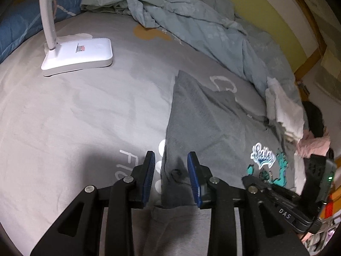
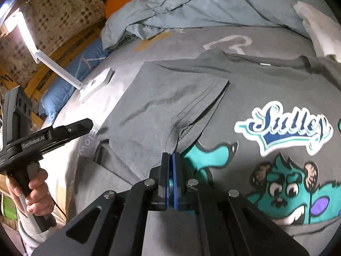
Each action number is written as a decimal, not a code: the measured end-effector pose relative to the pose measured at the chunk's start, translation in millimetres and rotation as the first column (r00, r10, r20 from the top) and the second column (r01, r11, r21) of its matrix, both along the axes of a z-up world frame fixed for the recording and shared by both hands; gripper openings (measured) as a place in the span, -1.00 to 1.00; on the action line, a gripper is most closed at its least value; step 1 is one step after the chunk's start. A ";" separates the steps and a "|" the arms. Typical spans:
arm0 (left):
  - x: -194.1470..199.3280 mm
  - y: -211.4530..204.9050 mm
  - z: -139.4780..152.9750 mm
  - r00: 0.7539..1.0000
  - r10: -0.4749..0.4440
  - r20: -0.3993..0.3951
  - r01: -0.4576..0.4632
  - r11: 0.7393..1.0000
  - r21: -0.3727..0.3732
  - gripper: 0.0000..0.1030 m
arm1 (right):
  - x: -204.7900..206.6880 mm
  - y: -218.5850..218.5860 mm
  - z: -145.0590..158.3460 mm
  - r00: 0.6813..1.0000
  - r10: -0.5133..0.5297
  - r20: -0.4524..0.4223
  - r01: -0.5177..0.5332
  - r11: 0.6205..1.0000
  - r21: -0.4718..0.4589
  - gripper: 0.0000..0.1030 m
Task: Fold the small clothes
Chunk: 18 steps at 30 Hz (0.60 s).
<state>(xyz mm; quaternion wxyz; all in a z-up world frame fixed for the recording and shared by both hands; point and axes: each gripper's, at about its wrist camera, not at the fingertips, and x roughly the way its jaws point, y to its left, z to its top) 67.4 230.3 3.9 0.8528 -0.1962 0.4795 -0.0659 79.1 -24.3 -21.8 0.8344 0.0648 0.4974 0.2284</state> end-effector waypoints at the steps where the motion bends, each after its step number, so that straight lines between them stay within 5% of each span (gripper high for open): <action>1: 1.0 -2.8 -1.5 1.000 -0.006 -0.008 0.006 1.000 0.023 -0.40 | -0.7 1.3 -0.6 1.000 -0.002 0.008 0.003 1.000 -0.027 -0.97; 6: 10.2 -21.0 -17.1 0.997 -0.048 -0.064 0.057 0.987 0.147 -0.38 | 5.0 -3.4 -11.2 0.999 -0.031 -0.027 0.029 0.998 -0.055 -0.96; 9: 11.0 -26.6 -19.5 0.997 -0.044 -0.061 0.055 0.978 0.201 -0.38 | -0.8 -5.0 -3.6 0.999 -0.050 0.017 0.052 0.991 -0.121 -0.73; 12: 2.2 -29.5 -7.6 0.998 -0.057 0.001 0.056 0.976 0.211 -0.38 | -8.3 -16.6 5.3 0.995 -0.077 0.058 0.085 0.985 -0.153 -0.37; 18: -30.3 -50.2 27.8 0.977 -0.134 0.168 0.098 0.973 0.209 -0.29 | -24.9 -56.1 25.9 0.984 -0.133 0.120 0.153 0.971 -0.181 -0.34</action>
